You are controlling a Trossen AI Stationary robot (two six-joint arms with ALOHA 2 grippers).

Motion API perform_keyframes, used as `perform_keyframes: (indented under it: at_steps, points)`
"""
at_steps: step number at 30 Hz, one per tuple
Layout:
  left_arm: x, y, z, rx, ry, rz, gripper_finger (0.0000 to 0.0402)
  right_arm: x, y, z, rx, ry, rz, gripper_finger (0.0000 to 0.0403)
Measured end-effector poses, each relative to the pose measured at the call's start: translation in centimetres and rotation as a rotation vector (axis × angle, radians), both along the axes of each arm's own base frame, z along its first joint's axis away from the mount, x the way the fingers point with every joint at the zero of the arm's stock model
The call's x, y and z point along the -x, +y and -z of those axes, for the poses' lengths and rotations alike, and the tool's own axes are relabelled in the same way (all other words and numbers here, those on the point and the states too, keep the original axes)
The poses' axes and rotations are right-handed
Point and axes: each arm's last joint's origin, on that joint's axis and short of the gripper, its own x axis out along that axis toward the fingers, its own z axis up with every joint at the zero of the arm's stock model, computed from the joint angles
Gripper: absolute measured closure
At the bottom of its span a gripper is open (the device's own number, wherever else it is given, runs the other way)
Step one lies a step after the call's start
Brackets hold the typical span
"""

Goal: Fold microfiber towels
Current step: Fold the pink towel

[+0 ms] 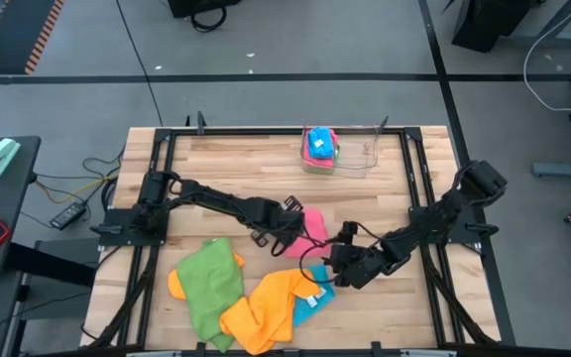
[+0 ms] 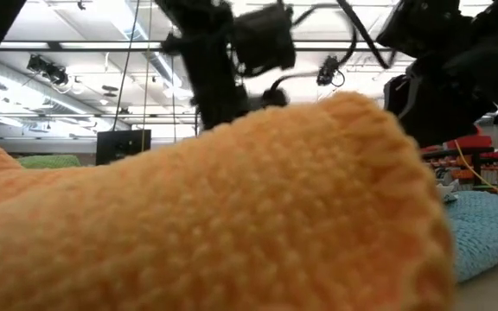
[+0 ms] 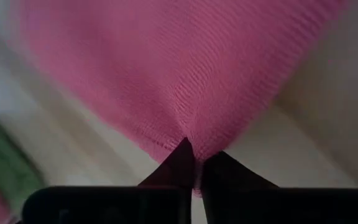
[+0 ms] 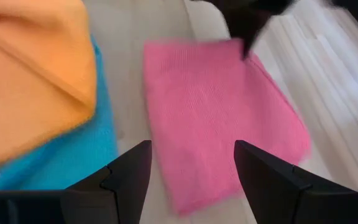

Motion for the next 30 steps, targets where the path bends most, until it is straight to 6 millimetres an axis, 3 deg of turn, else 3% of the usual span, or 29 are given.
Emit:
perform_keyframes:
  at_steps: [6, 11, 18, 23, 27, 30]
  points:
    - [0.5, 0.3, 1.9, -0.225, -0.016, 0.118, 0.0315, 0.4, -0.3, -0.6, 0.012, 0.000, 0.021, 0.0164]
    - [0.7, -0.4, 1.1, -0.244, -0.039, 0.124, 0.0256, 0.8, -0.6, -0.4, 0.022, 0.034, 0.042, 0.0164]
    - [2.0, -0.1, -2.8, -0.122, -0.095, 0.045, 0.0172, 1.7, -0.9, -0.1, 0.023, 0.104, 0.091, 0.0164]
    - [2.5, 0.3, -5.6, 0.080, -0.208, -0.018, 0.0151, 1.8, -1.2, 0.1, 0.052, 0.127, 0.094, 0.0164]
    - [1.6, 0.5, -5.8, 0.321, -0.327, -0.143, 0.0161, 1.5, -2.0, 0.3, 0.089, 0.132, 0.099, 0.0164]
    - [0.8, 0.8, -4.3, 0.449, -0.348, -0.279, 0.0175, 1.3, -2.9, 1.0, 0.098, 0.116, 0.098, 0.0164]
